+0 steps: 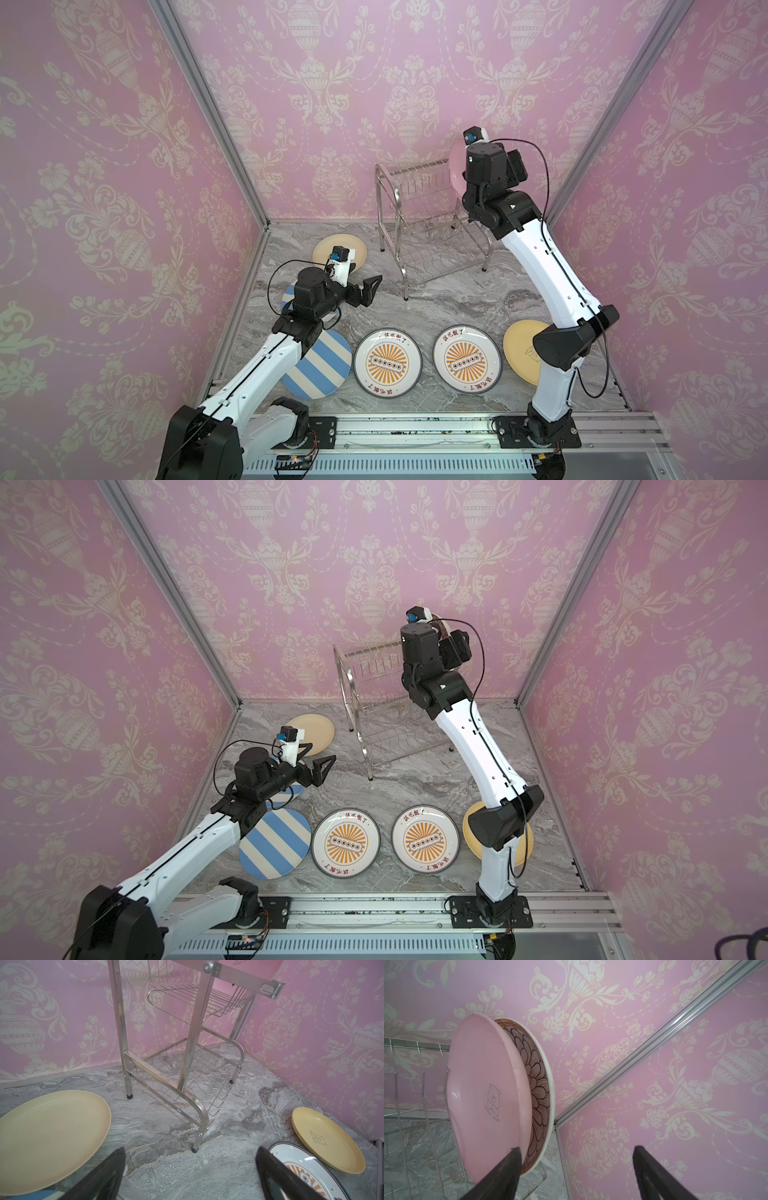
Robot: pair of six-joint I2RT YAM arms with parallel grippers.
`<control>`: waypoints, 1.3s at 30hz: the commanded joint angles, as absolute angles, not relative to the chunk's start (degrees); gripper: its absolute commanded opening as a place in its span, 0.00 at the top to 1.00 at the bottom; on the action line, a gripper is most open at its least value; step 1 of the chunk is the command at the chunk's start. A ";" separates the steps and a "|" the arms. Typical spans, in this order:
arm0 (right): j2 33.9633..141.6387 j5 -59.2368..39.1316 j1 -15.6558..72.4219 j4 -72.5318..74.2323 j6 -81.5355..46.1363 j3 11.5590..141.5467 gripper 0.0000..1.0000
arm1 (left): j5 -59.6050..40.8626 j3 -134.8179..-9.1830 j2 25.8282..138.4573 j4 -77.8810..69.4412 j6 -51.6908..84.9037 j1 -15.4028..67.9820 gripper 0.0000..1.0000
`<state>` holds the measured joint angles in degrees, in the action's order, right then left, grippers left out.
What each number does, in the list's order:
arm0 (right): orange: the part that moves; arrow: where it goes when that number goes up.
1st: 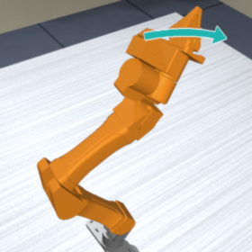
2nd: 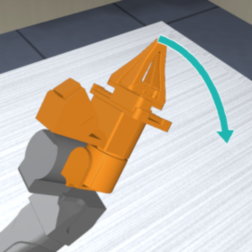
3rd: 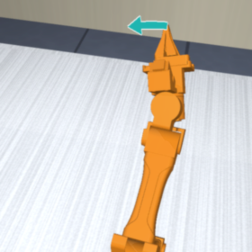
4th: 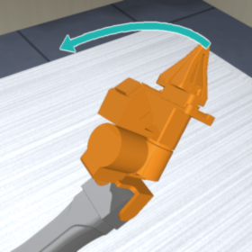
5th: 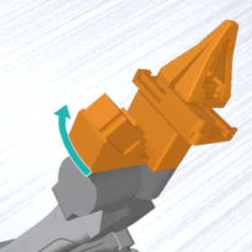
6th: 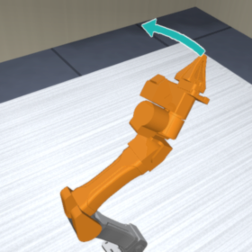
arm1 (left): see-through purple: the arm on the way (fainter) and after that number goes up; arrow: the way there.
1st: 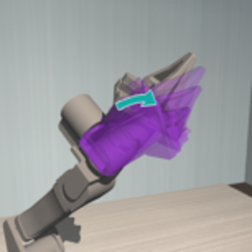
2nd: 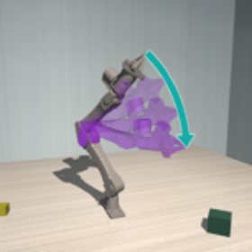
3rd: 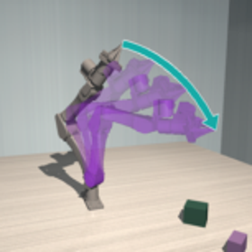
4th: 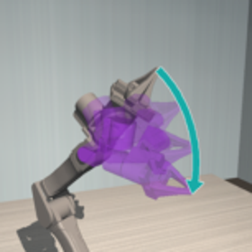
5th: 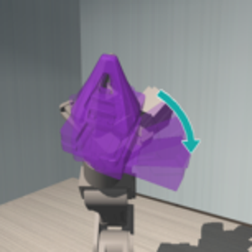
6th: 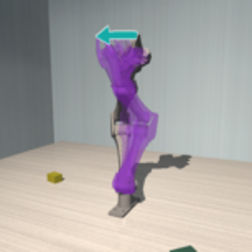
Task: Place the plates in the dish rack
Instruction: 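Open the right gripper and withdraw it from the rack, then move right gripper to sunburst plate while left approaches striped plate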
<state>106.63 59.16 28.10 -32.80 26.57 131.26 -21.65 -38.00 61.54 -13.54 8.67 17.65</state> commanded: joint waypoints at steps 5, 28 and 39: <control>89.67 48.83 29.27 -46.56 9.84 120.46 0.11 | -18.94 -40.90 63.44 -11.55 10.52 16.20 0.01; 50.71 3.18 29.58 -33.53 -30.40 44.46 0.11 | -8.02 -46.91 62.03 6.91 19.69 12.20 0.01; 60.85 -7.72 29.61 -21.14 -35.34 36.98 0.15 | -1.88 -44.70 63.67 13.56 21.67 10.76 0.01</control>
<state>58.02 -0.95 29.30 -29.82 -32.53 38.44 -5.37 -45.60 63.13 10.28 19.88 12.16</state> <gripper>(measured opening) 0.864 0.993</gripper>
